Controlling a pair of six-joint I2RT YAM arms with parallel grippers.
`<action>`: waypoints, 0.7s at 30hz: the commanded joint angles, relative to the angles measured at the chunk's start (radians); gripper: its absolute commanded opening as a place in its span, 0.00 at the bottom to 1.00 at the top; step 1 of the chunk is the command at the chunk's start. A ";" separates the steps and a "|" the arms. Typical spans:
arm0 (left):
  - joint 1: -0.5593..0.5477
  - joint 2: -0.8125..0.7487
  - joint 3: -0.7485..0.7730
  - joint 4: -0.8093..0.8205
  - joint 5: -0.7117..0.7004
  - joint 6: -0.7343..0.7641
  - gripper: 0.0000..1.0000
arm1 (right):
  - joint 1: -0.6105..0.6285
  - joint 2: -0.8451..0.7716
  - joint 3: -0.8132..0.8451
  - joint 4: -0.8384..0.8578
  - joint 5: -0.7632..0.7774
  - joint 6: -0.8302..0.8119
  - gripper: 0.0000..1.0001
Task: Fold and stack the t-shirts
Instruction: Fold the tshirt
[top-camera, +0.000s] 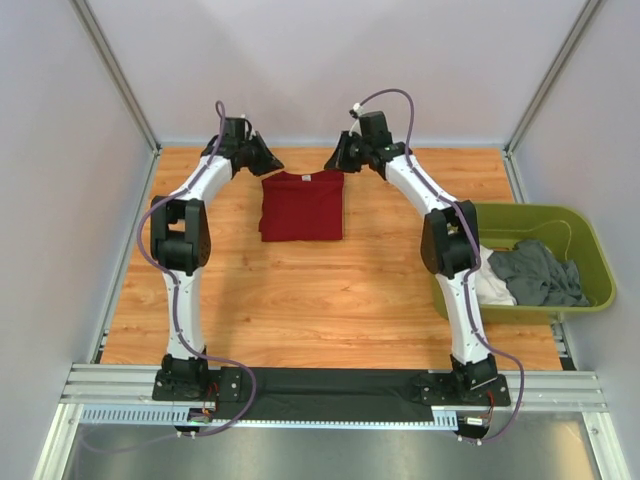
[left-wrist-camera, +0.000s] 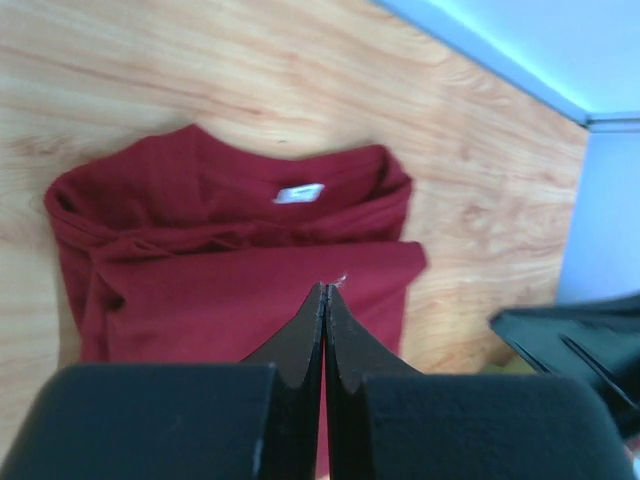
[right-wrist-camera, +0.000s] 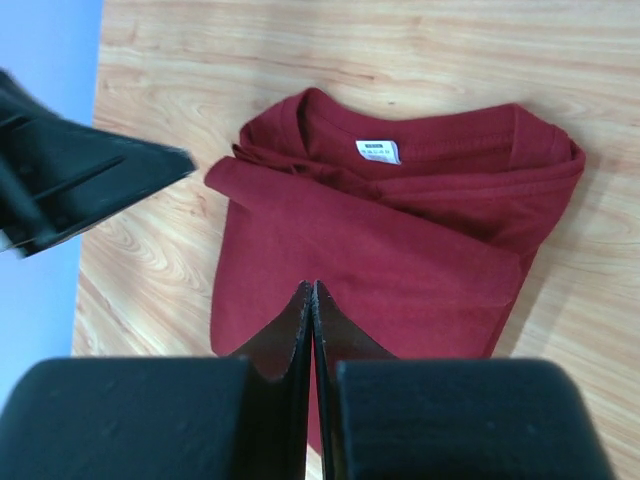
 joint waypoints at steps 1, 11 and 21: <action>0.005 0.043 0.018 0.089 -0.001 -0.022 0.00 | -0.008 0.038 -0.006 0.023 0.030 -0.037 0.00; 0.008 0.178 0.014 0.186 -0.026 -0.079 0.00 | -0.004 0.180 0.070 0.058 0.067 -0.020 0.00; 0.033 0.283 0.074 0.241 -0.038 -0.091 0.00 | -0.004 0.240 0.098 0.153 0.141 -0.006 0.00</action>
